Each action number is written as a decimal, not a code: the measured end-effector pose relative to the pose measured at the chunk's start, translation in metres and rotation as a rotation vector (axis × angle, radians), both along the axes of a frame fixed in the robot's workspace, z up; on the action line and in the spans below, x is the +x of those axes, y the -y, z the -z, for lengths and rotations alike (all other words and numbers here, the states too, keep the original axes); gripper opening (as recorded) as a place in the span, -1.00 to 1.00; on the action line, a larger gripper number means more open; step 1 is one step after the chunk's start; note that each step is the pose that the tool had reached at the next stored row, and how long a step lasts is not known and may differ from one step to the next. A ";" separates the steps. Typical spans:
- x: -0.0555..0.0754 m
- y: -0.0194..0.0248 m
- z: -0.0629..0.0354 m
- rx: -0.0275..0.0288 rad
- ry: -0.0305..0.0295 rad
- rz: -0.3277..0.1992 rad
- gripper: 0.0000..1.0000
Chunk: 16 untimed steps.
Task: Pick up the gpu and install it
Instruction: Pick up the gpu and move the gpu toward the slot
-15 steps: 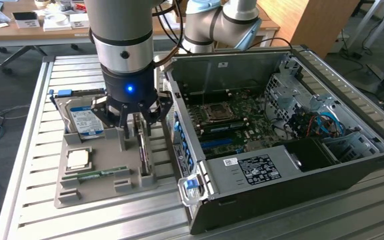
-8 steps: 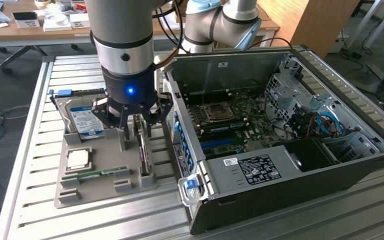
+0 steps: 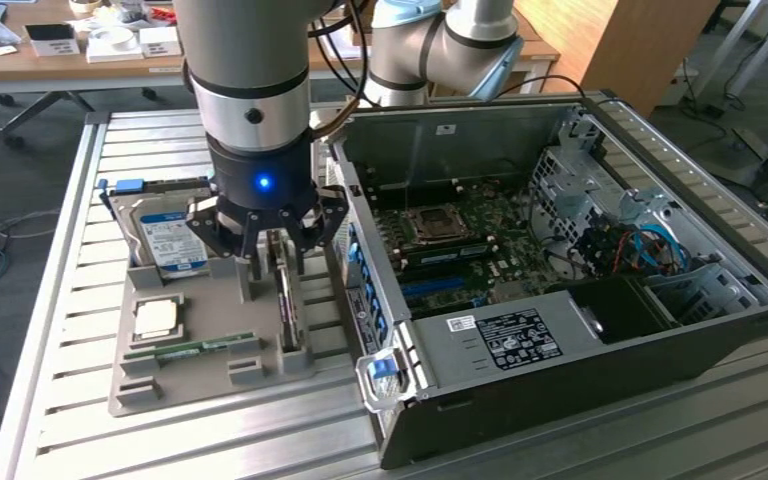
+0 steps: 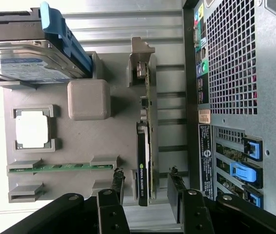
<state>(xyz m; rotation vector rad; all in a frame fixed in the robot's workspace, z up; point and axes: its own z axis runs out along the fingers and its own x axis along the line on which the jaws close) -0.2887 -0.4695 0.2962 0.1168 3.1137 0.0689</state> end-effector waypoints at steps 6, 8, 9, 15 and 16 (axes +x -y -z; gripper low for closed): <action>0.000 0.0000 0.0000 0.0000 0.0000 0.000 -0.02; 0.001 0.0000 0.0002 0.0001 0.0001 0.000 -0.02; 0.001 0.0000 0.0002 0.0000 0.0000 0.000 -0.02; 0.001 0.0000 0.0044 -0.0001 -0.0001 0.000 -0.02; 0.001 0.0000 0.0056 0.0001 0.0001 0.000 -0.02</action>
